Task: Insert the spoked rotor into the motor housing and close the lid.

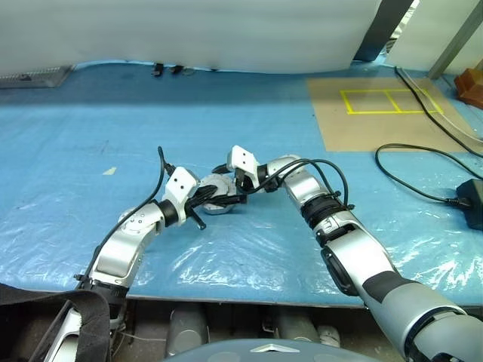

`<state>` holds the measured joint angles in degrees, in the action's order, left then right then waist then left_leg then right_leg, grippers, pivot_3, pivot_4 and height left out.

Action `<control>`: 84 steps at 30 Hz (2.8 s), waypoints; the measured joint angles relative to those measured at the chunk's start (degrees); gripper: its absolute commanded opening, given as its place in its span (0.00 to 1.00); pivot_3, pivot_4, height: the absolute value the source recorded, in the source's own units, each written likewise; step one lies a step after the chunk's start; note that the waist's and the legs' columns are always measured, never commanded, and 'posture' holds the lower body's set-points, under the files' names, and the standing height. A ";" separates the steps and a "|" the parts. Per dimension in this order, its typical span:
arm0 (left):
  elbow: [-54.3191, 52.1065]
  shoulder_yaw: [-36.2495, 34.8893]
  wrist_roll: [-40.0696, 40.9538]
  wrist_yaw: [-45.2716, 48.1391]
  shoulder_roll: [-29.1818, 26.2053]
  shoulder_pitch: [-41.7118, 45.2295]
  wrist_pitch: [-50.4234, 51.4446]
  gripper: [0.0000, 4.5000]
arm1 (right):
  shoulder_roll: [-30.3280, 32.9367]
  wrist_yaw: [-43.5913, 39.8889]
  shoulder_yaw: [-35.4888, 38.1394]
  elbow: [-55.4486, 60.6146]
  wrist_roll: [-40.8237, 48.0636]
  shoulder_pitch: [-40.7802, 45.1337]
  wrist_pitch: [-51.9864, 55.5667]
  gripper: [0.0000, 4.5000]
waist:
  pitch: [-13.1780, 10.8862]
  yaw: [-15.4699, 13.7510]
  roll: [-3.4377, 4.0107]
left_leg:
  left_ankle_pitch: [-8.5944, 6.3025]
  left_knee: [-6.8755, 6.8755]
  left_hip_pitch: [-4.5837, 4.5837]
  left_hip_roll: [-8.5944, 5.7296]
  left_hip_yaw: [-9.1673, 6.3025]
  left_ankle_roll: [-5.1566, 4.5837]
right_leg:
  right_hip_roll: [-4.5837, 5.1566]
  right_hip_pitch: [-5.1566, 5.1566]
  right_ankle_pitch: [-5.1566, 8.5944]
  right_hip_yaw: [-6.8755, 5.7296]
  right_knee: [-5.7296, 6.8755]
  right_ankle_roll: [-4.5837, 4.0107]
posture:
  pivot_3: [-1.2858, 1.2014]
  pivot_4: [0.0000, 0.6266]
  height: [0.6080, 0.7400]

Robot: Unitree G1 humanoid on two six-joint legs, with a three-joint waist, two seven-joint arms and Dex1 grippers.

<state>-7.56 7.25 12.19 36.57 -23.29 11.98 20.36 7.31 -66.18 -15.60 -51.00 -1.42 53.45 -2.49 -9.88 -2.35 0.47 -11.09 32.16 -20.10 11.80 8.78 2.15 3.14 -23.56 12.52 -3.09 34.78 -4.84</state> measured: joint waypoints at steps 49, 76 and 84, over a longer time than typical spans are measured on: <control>-0.04 -2.32 -0.28 -0.08 0.94 -1.62 -2.52 0.00 | -2.62 16.94 21.38 11.21 24.10 -4.54 75.11 0.26 | 0.11 0.19 0.20 | 0.14 -0.59 0.35 -0.03 0.04 0.29 | -0.04 0.24 0.39 0.03 -0.08 0.52 | 0.52 0.24 1.00; -13.65 -26.82 38.50 -19.23 23.22 -19.41 2.55 0.92 | -10.04 27.24 34.23 5.42 32.24 2.59 64.91 0.26 | -0.28 -0.41 -0.40 | 0.13 -0.26 -1.01 0.07 0.54 0.35 | -0.09 -1.04 0.14 -0.04 -0.03 0.03 | 0.52 0.24 1.00; -13.33 -26.83 49.14 -23.49 24.61 -16.72 6.31 0.99 | -10.09 27.25 35.35 4.11 33.31 3.25 64.02 0.26 | -0.33 -0.45 -0.49 | 0.14 -0.09 -1.04 0.07 0.53 0.35 | -0.11 -1.05 0.13 -0.04 0.08 0.03 | 0.52 0.24 1.00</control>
<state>-20.89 -19.59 61.34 13.09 1.32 -4.74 26.67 -2.79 -38.93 19.75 -46.89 31.89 56.70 61.54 -10.21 -2.80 -0.01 -10.96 32.07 -21.14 11.87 9.31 2.50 3.03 -24.61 12.65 -3.13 34.86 -4.81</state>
